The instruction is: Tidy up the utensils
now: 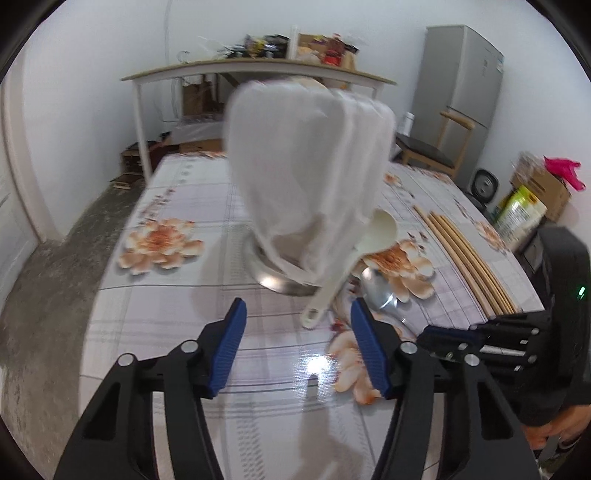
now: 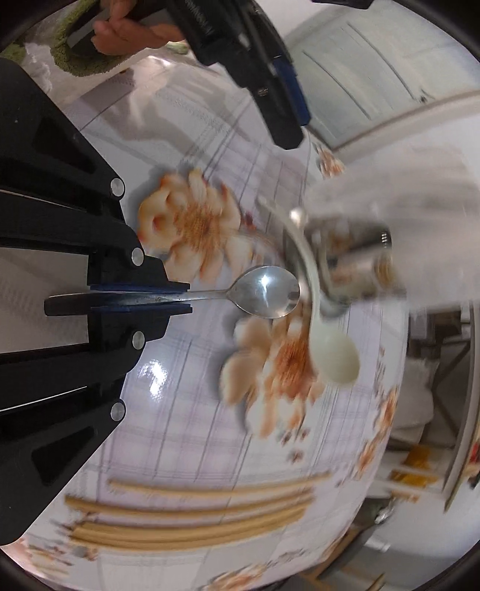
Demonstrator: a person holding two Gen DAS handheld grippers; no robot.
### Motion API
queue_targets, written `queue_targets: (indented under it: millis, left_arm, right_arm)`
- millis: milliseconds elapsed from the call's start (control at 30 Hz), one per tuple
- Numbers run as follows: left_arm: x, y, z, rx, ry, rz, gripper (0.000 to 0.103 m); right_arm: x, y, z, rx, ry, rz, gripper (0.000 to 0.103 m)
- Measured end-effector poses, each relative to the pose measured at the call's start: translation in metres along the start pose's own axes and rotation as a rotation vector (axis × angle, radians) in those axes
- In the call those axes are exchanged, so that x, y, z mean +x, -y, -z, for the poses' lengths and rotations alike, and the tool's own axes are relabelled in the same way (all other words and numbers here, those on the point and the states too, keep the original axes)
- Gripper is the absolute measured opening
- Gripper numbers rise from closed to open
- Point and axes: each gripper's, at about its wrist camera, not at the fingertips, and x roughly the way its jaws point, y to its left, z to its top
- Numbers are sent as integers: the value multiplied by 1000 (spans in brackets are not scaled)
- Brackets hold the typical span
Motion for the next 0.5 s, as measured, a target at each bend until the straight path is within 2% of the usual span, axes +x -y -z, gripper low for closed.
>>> queue_targets:
  millis: [100,267,500]
  left_arm:
    - [14,11,2,34,-30,12,48]
    - [31,20,1,59,-57,-18,45]
    - [53,24,-3,64,-97,-44,34]
  right_arm:
    - [-7,22,6,64,-5,19,4]
    - [-18,57,22,178,-5,11,4]
    - [-27,79,35,239,22,-13,4]
